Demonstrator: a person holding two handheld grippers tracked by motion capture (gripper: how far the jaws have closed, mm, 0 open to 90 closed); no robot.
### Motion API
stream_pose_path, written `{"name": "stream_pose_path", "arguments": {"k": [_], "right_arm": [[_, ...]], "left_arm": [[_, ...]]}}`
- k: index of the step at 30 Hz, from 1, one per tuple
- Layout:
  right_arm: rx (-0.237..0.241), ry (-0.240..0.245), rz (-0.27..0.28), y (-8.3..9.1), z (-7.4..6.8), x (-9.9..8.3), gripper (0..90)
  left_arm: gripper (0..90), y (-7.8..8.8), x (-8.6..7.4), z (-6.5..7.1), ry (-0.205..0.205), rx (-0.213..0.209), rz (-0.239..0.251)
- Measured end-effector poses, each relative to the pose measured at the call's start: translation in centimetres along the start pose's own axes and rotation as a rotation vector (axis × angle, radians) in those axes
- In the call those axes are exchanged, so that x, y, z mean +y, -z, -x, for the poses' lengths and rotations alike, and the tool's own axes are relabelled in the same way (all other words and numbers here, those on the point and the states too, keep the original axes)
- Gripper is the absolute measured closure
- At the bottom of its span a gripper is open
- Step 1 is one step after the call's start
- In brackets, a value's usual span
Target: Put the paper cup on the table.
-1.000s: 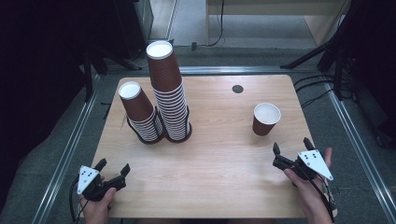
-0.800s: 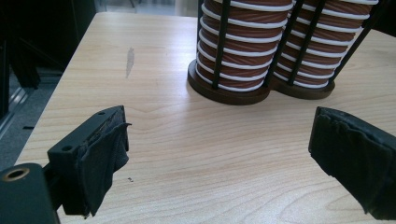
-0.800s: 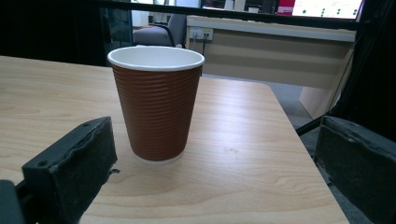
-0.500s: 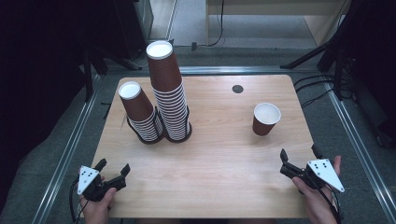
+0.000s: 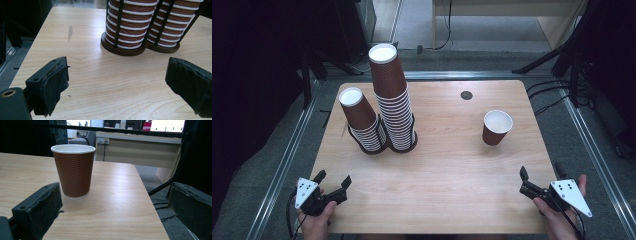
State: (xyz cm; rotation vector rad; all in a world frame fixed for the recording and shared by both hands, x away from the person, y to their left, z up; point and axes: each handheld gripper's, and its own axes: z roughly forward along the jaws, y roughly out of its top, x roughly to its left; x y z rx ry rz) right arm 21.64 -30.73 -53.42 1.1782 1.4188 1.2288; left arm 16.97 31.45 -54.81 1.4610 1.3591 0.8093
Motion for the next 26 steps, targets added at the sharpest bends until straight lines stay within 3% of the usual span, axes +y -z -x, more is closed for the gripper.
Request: {"name": "stream_pose_path", "arguments": {"k": [14, 26], "right_arm": [[-0.013, -0.012, -0.002, 1.8, 1.3, -0.6, 0.0], [-0.012, -0.013, 0.001, 1.8, 1.3, -0.7, 0.0]], "left_arm": [[5.0, 0.0, 0.0, 0.0, -0.002, 0.003, -0.001], [5.0, 0.0, 0.0, 0.0, 0.0, 0.003, 0.0]]}}
